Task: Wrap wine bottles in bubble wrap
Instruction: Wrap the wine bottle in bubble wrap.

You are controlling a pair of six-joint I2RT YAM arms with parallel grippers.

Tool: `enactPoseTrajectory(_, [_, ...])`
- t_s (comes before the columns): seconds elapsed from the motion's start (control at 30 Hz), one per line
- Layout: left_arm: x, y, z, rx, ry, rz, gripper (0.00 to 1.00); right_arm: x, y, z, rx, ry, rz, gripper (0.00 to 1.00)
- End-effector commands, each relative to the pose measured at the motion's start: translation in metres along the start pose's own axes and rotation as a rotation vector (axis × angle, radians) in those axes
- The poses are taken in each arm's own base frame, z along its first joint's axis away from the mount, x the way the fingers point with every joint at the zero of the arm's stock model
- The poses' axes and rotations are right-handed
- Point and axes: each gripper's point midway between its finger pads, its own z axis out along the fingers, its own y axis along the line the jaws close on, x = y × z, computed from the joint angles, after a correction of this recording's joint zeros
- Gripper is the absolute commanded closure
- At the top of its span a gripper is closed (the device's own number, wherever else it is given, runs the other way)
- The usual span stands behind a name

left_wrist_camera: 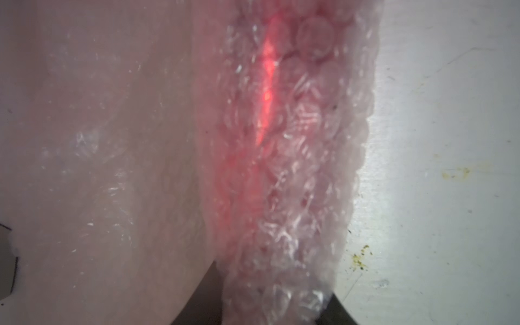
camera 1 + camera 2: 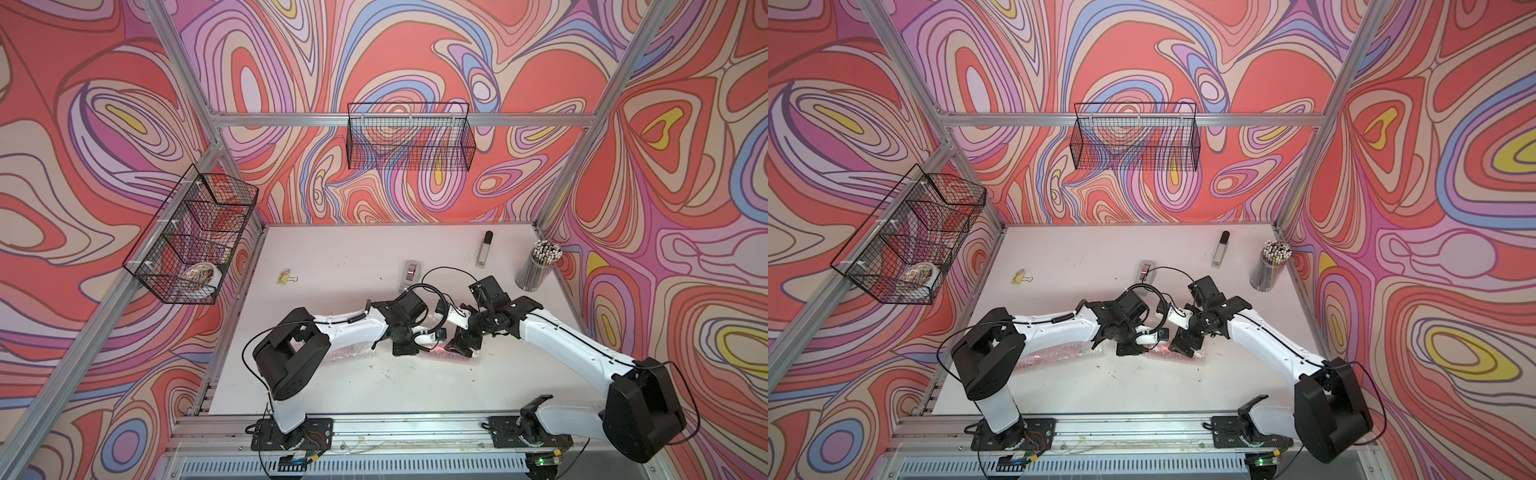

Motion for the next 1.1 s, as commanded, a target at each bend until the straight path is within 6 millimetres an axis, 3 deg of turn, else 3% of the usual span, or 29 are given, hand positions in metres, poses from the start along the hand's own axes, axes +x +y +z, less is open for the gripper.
enactPoseTrajectory(0.0, [0.008,-0.002,0.002,0.046,0.03,-0.096,0.58,0.026,0.006,-0.009,0.031,0.109,-0.035,0.07])
enactPoseTrajectory(0.2, [0.009,-0.001,0.003,0.096,0.013,-0.146,0.58,0.042,0.013,-0.04,0.15,0.116,-0.162,0.06])
enactPoseTrajectory(0.33, [0.005,0.0,0.001,0.139,-0.004,-0.177,0.58,0.033,0.024,-0.042,0.201,0.0,-0.305,0.06])
enactPoseTrajectory(0.53, [0.004,-0.003,0.001,0.206,-0.008,-0.216,0.57,0.018,0.028,-0.005,0.367,0.002,-0.644,0.07])
enactPoseTrajectory(0.6, [0.004,-0.003,0.001,0.225,-0.006,-0.229,0.57,0.01,0.021,0.005,0.428,-0.001,-0.7,0.06])
enactPoseTrajectory(0.73, [0.005,-0.003,0.002,0.251,-0.008,-0.248,0.57,0.005,0.006,0.025,0.452,0.047,-0.723,0.06])
enactPoseTrajectory(0.83, [0.004,-0.003,0.002,0.267,-0.017,-0.259,0.57,-0.006,-0.001,0.028,0.497,0.027,-0.721,0.07])
enactPoseTrajectory(1.07, [0.0,-0.003,0.0,0.306,-0.023,-0.28,0.54,0.004,-0.004,0.042,0.461,0.098,-0.703,0.12])
